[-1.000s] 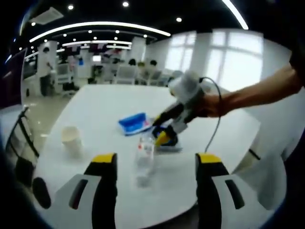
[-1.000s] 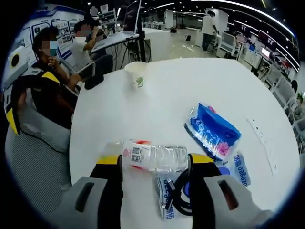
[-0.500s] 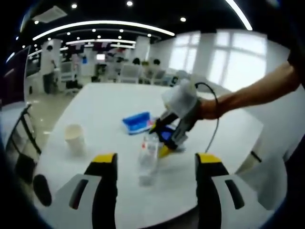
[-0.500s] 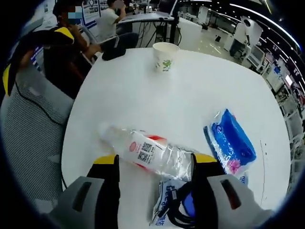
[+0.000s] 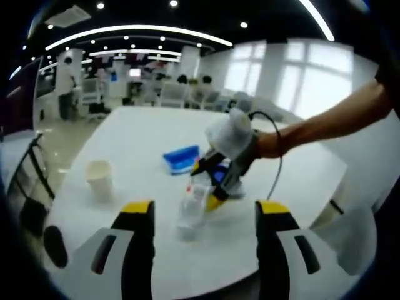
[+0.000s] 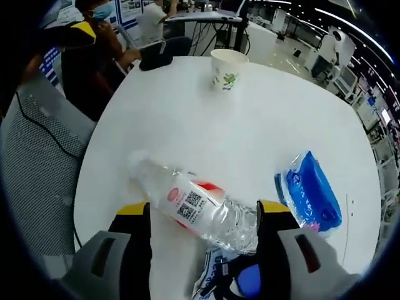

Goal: Arrange the tabletop items into an orderly group along one side of the table until the central work area is clear of visible clutter.

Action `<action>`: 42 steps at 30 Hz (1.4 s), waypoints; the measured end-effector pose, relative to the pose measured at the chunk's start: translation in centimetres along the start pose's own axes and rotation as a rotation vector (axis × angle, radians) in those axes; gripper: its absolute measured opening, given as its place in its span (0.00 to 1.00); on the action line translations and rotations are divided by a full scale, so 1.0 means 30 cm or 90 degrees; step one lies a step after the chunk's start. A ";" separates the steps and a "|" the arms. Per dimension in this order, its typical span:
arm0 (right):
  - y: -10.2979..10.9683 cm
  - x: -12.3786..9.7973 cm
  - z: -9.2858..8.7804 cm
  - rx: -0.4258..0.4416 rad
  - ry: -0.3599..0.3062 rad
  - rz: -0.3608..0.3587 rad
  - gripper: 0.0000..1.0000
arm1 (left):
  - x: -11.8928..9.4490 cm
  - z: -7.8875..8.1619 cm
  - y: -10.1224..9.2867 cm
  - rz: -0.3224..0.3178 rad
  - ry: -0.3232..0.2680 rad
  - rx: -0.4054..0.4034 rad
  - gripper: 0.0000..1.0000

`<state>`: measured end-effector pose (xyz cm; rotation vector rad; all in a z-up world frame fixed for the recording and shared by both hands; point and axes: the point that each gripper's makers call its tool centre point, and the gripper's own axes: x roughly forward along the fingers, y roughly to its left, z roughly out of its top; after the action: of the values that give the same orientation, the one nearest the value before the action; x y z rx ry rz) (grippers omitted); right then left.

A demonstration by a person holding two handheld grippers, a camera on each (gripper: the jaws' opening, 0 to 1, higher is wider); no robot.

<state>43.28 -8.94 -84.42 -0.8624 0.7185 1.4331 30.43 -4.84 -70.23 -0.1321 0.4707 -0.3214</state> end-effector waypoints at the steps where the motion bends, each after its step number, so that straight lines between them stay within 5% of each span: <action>1: -0.005 -0.003 0.004 0.003 -0.005 -0.009 0.60 | 0.001 0.000 0.000 0.000 0.000 0.000 0.61; 6: -0.012 -0.012 0.009 0.034 -0.014 -0.017 0.46 | 0.005 -0.004 -0.002 -0.002 0.004 0.002 0.60; 11: -0.004 0.001 0.019 0.042 -0.017 -0.014 0.46 | 0.006 -0.007 -0.005 -0.005 0.006 0.002 0.60; 32: 0.112 0.133 0.108 -0.091 0.051 0.034 0.54 | 0.006 -0.010 -0.008 -0.015 0.008 -0.010 0.60; 42: 0.129 0.142 0.117 -0.081 0.018 0.034 0.45 | -0.002 0.010 0.019 -0.021 -0.013 -0.071 0.59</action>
<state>39.28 -3.92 -86.44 -0.9694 0.6821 1.5291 30.66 -4.27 -70.05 -0.2514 0.4669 -0.3260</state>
